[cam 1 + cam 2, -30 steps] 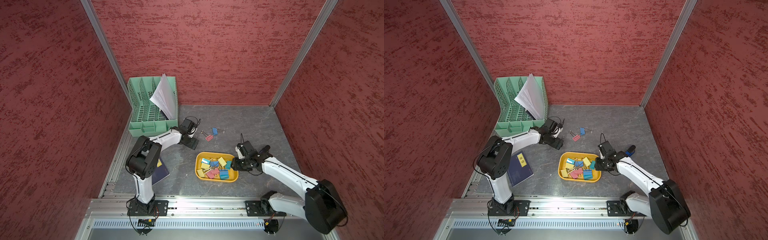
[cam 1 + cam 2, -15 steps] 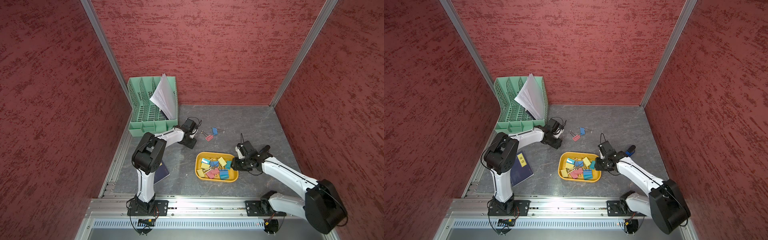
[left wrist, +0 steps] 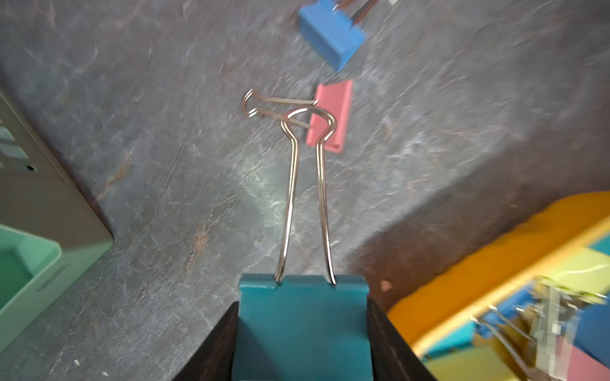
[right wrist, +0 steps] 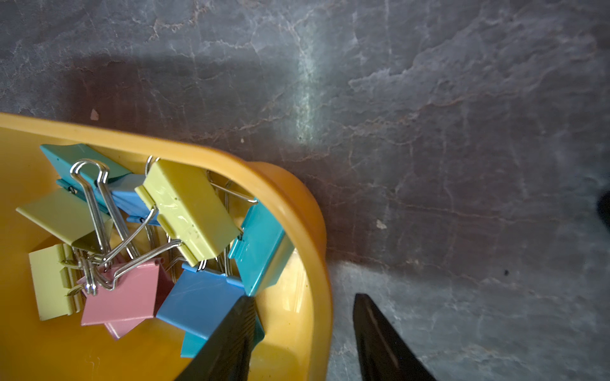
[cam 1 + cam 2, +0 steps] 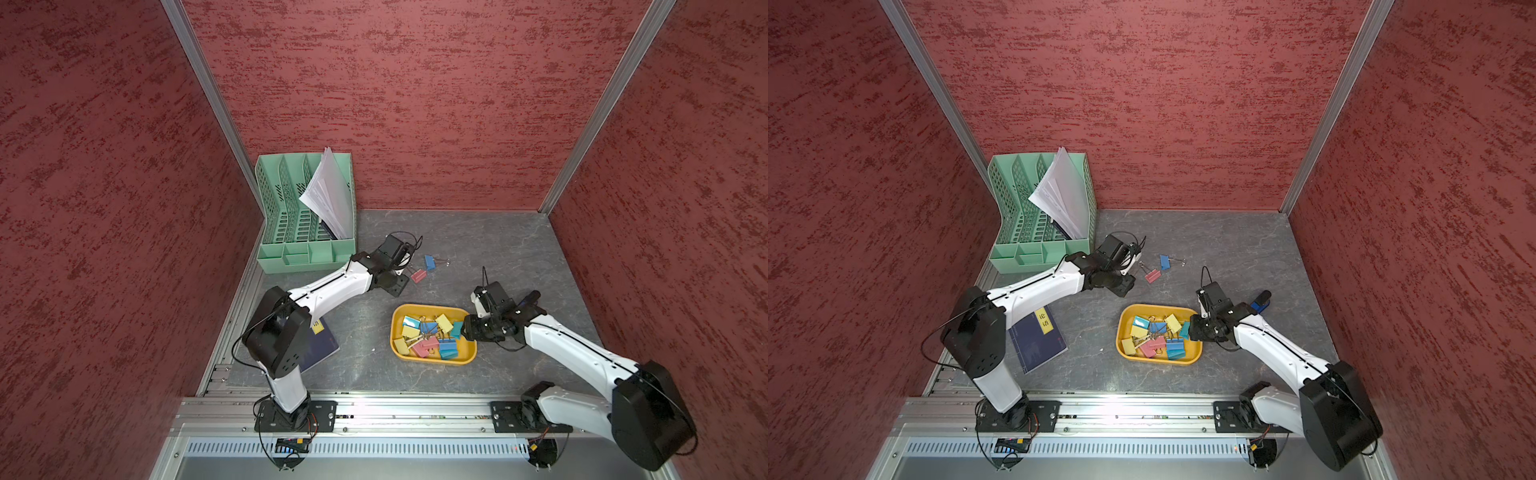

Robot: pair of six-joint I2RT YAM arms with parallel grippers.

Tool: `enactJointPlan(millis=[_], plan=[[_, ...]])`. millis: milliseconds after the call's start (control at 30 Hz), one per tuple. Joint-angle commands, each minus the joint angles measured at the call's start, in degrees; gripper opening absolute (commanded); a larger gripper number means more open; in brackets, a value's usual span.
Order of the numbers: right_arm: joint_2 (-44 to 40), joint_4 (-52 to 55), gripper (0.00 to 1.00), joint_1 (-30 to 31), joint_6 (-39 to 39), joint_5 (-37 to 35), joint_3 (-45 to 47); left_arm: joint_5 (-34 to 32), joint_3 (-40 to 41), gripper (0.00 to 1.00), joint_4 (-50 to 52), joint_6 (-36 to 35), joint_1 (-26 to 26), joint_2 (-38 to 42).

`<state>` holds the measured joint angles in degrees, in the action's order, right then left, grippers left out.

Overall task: Put the binder clips in the storage box
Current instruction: Pick up the binder clip at the center of the board, then place the binder clip in the storage box.

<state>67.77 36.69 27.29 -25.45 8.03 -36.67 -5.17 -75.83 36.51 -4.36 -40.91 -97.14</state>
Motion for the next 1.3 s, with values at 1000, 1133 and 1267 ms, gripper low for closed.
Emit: enactJointPlan(millis=[1000, 1133, 1267], plan=[[39.4, -0.1, 0.18, -9.0, 10.4, -3.5, -46.3, -11.1, 11.0, 0.87, -3.2, 31.4, -22.4, 0.0], [47.3, -0.6, 0.08, -9.9, 11.0, -3.0, -52.6, -11.7, 12.6, 0.88, -3.0, 33.1, -22.5, 2.8], [51.8, -0.2, 0.06, -10.5, 11.8, -2.7, -57.0, -11.7, 13.3, 0.88, -2.8, 34.4, -23.2, 5.0]])
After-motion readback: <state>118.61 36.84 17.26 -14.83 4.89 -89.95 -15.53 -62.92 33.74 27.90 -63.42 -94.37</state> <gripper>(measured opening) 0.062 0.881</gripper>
